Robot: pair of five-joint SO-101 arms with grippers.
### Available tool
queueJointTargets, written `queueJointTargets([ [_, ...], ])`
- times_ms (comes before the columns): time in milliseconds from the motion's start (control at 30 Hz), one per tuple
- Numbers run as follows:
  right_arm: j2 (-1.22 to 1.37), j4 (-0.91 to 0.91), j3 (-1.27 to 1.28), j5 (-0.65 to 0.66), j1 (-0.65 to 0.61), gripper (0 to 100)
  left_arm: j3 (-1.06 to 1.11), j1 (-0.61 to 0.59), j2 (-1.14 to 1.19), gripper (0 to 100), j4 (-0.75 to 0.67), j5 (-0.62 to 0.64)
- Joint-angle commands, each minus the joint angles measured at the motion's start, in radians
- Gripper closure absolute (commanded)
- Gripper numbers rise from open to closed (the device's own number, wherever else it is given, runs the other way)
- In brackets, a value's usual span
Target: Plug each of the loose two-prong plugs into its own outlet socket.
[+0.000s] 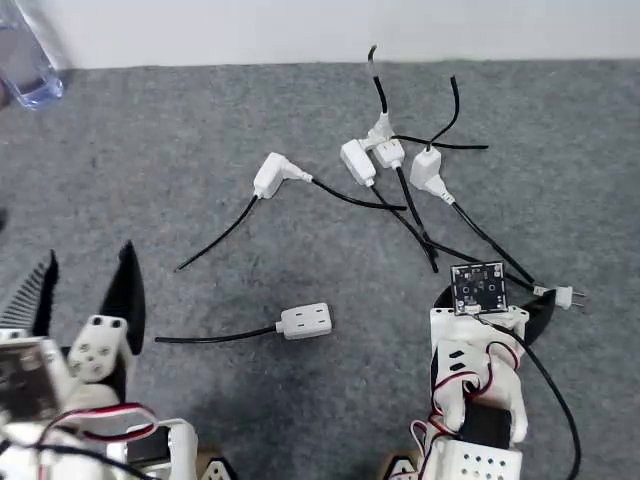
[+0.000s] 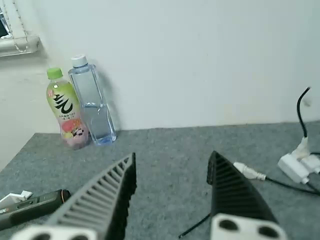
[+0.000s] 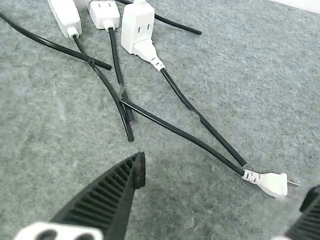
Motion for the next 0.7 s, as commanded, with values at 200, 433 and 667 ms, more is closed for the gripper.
queueJointTargets([
  [200,-0.002,-0.012,0.011,-0.003,-0.008,53.5,0.467,0.005,-0.259,78,-0.064,-0.114],
  [433,-0.012,0.022,0.011,-0.003,-0.012,53.5,0.754,0.066,-0.394,78,-0.161,-0.238],
  [667,-0.012,0.027,0.011,-0.003,-0.012,53.5,0.938,0.058,-0.43,78,-0.299,-0.055],
])
